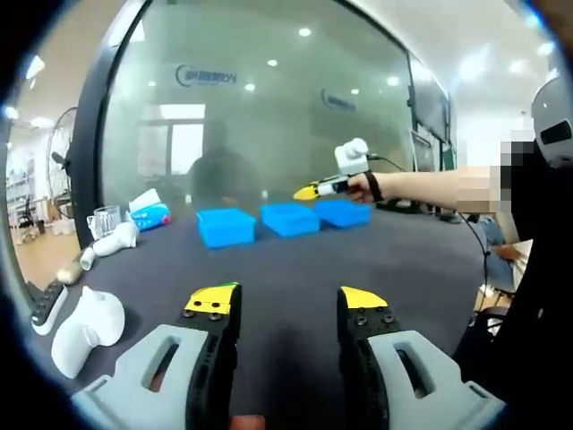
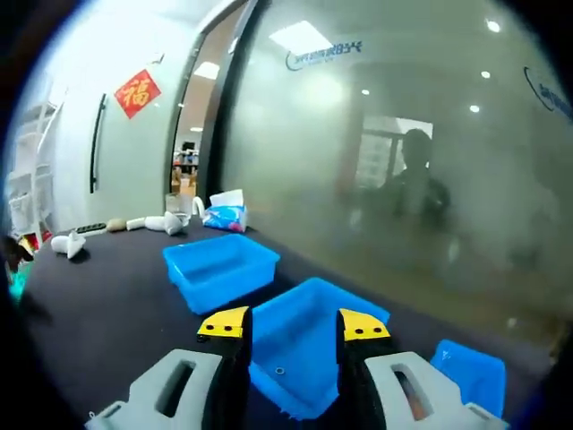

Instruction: Sort the screws, nuts, and washers into the corresponding bins

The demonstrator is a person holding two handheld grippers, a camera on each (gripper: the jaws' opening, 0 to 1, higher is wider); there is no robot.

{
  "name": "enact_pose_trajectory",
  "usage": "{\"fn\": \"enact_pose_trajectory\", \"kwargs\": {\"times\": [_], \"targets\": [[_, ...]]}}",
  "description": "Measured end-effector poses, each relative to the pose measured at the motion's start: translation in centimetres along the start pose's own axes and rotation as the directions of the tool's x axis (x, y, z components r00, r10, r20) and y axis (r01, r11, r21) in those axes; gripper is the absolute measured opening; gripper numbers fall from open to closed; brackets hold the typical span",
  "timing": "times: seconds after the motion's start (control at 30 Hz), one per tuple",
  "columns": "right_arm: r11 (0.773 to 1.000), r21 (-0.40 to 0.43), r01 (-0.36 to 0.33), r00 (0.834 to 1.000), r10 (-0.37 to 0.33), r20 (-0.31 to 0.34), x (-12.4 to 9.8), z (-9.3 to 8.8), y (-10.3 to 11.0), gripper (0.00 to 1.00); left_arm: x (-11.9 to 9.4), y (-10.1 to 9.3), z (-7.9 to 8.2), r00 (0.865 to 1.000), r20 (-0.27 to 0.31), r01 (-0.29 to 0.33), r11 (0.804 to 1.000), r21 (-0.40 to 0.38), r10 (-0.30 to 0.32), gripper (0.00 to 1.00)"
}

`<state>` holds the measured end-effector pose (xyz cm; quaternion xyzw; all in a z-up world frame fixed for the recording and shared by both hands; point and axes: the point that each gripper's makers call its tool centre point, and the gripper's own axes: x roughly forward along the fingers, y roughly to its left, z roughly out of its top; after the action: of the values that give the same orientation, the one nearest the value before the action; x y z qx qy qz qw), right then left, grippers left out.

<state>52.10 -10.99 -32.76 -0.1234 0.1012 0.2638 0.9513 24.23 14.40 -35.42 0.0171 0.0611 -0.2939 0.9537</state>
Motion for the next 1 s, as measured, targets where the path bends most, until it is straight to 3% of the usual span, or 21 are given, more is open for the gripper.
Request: {"fn": "enact_pose_trajectory", "kwargs": {"times": [0.27, 0.6, 1.0], "targets": [[1.000, 0.015, -0.027, 0.999, 0.027, 0.042, -3.5, 0.2, 1.4, 0.34, 0.0, -0.3, 0.3, 1.000, 0.003, 0.009, 1.000, 0.004, -0.009, 0.42], [0.997, 0.026, -0.073, 0.993, 0.071, 0.098, -10.6, -0.6, 4.2, 0.34, -0.4, -0.9, 0.7, 0.999, 0.011, 0.037, 0.999, -0.009, -0.036, 0.42], [0.989, 0.034, -0.147, 0.985, 0.144, 0.092, -17.9, -4.6, 8.1, 0.34, -0.4, -1.3, 0.4, 0.998, -0.005, 0.056, 0.998, 0.003, -0.056, 0.42]]}}
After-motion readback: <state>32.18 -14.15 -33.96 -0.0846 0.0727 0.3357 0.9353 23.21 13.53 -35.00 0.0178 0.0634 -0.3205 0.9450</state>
